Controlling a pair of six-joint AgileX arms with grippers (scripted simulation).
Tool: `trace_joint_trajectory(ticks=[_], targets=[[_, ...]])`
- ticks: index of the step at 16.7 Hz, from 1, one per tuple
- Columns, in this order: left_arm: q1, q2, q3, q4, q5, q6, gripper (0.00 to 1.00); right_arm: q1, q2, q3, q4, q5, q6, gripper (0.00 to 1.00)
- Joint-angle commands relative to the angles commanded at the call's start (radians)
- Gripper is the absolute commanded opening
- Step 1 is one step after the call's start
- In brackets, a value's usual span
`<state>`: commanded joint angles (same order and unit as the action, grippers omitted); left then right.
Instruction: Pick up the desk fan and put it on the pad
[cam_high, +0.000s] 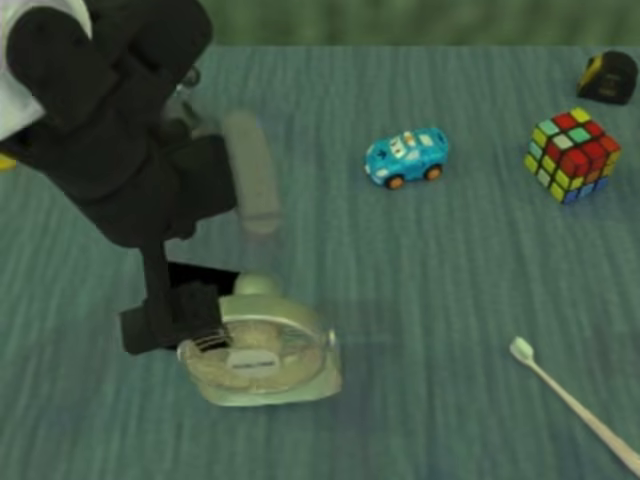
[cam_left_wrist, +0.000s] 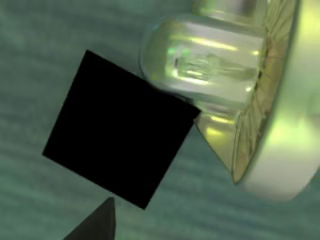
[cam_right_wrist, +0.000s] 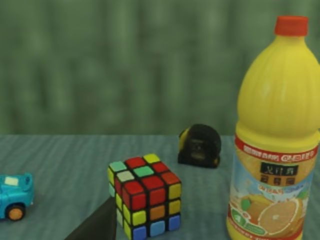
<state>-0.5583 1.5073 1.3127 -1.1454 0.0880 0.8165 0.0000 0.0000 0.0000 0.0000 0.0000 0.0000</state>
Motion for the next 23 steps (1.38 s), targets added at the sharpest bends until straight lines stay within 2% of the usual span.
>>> trace_joint_trajectory(ticks=[4,9,12,18,22,23], targets=[[-0.062,0.160,0.142,-0.124,0.010,0.090,1.00,0.000,0.000,0.000,0.000,0.000,0.000,1.00],[-0.070,0.181,0.161,-0.142,0.012,0.103,1.00,0.000,0.000,0.000,0.000,0.000,0.000,1.00],[-0.070,0.181,0.141,-0.121,0.011,0.102,1.00,0.000,0.000,0.000,0.000,0.000,0.000,1.00],[-0.083,0.206,0.001,0.046,0.011,0.090,1.00,0.000,0.000,0.000,0.000,0.000,0.000,1.00],[-0.084,0.208,-0.006,0.053,0.011,0.090,1.00,0.000,0.000,0.000,0.000,0.000,0.000,1.00],[-0.084,0.208,-0.006,0.053,0.011,0.090,0.92,0.000,0.000,0.000,0.000,0.000,0.000,1.00]])
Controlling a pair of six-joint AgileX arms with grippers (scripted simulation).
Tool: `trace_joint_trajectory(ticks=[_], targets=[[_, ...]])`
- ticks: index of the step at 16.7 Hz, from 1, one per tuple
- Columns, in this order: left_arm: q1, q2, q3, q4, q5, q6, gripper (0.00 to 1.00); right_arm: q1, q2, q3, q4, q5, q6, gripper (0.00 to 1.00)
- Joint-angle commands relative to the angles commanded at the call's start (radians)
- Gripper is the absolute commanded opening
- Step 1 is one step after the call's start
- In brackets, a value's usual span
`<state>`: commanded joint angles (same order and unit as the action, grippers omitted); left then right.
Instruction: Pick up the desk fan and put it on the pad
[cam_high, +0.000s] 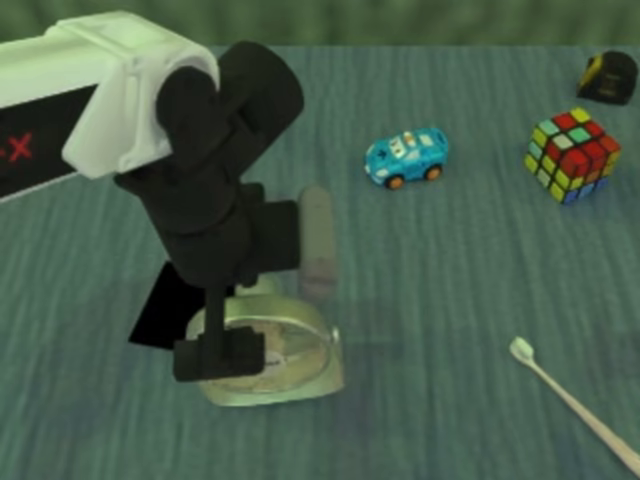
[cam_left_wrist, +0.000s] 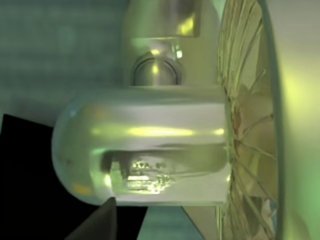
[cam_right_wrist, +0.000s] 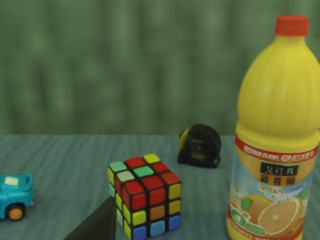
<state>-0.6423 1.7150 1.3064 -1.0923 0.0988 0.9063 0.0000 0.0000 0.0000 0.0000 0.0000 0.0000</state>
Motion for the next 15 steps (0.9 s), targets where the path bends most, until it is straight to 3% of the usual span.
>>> trace_joint_trajectory(ticks=[12,15], targets=[[0.000,0.000,0.000,0.000,0.000,0.000,0.02,0.000,0.000,0.000,0.000,0.000,0.000,1.00],[0.000,0.000,0.000,0.000,0.000,0.000,0.00,0.000,0.000,0.000,0.000,0.000,0.000,1.00]])
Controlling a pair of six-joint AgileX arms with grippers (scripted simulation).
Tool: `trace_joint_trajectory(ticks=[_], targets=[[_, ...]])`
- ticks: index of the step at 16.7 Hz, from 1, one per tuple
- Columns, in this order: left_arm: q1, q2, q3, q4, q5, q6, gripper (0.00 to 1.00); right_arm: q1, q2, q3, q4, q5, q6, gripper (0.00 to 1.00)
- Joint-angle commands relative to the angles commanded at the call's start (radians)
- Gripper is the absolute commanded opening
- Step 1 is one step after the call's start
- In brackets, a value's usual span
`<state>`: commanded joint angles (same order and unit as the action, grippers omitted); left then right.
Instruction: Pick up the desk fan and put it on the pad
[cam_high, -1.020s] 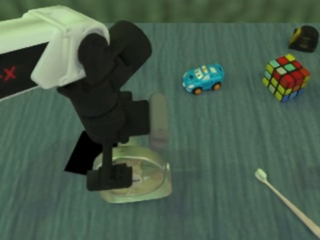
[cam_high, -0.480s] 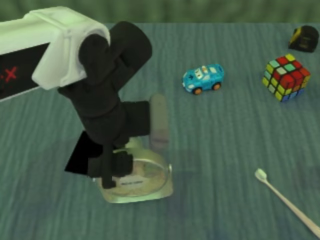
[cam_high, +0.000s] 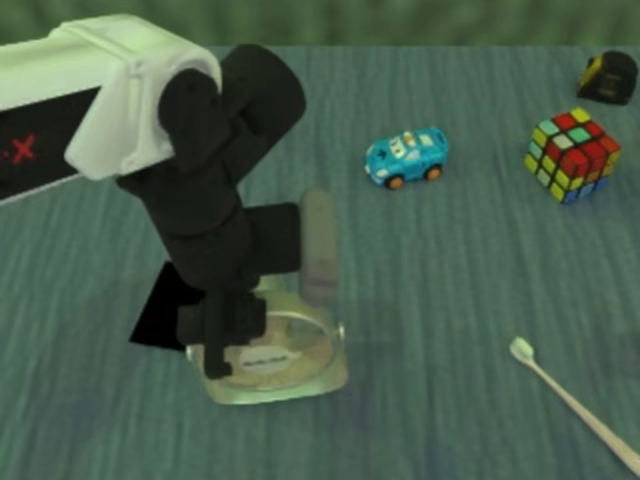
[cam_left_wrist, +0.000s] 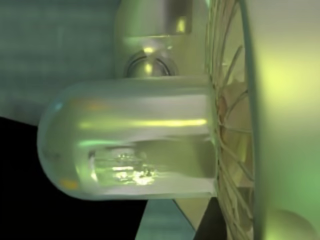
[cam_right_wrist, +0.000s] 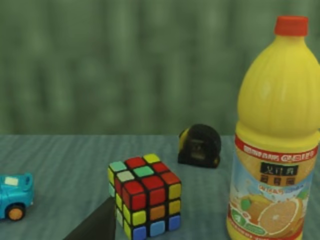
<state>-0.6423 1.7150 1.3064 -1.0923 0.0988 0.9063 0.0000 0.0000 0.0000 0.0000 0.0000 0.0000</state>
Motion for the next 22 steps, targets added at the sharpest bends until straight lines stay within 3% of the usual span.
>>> trace_joint_trajectory(ticks=[7,14,19,22], targets=[[0.001,-0.001,0.002,-0.004,0.001,0.000,0.00,0.000,0.000,0.000,0.000,0.000,0.000,1.00],[0.016,-0.011,0.166,-0.181,0.001,-0.001,0.00,0.000,0.000,0.000,0.000,0.000,0.000,1.00],[0.014,-0.010,0.178,-0.193,0.000,0.000,0.00,0.000,0.000,0.000,0.000,0.000,0.000,1.00],[0.015,0.027,0.217,-0.232,-0.040,0.006,0.00,0.000,0.000,0.000,0.000,0.000,0.000,1.00]])
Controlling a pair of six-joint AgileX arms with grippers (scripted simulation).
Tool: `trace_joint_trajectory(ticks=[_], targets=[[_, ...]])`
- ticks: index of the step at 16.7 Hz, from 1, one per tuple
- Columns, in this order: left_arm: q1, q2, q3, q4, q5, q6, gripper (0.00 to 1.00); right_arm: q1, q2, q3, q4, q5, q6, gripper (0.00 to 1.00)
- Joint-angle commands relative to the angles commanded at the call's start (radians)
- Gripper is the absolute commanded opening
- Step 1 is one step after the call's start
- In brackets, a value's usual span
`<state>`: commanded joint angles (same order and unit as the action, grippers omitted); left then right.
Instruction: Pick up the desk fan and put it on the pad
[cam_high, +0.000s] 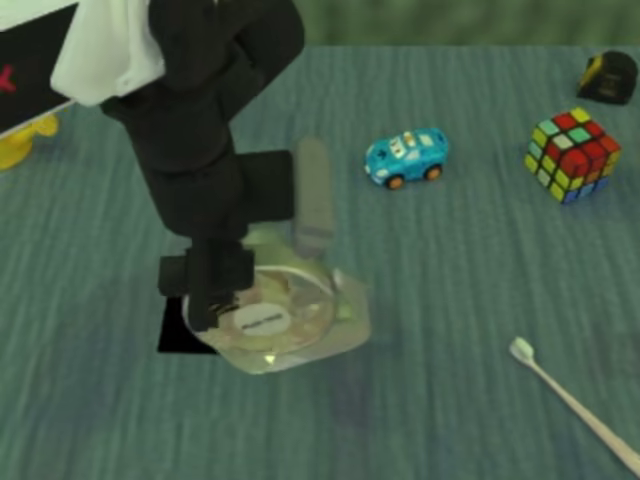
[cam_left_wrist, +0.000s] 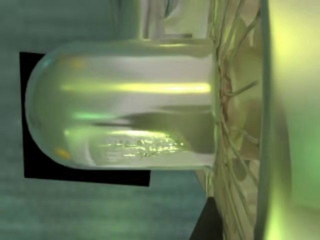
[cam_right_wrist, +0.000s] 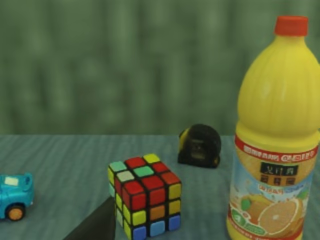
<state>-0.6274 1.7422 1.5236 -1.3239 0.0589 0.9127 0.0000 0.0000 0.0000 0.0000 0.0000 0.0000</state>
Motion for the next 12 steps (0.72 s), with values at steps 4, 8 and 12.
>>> trace_joint_trajectory(ticks=[4,8,12], targets=[[0.008,0.131,0.157,-0.144,-0.179,0.022,0.00,0.000,0.000,0.000,0.000,0.000,0.000,1.00],[0.017,0.247,0.304,-0.275,-0.353,0.040,0.00,0.000,0.000,0.000,0.000,0.000,0.000,1.00],[0.021,0.268,0.330,-0.299,-0.380,0.042,0.00,0.000,0.000,0.000,0.000,0.000,0.000,1.00]])
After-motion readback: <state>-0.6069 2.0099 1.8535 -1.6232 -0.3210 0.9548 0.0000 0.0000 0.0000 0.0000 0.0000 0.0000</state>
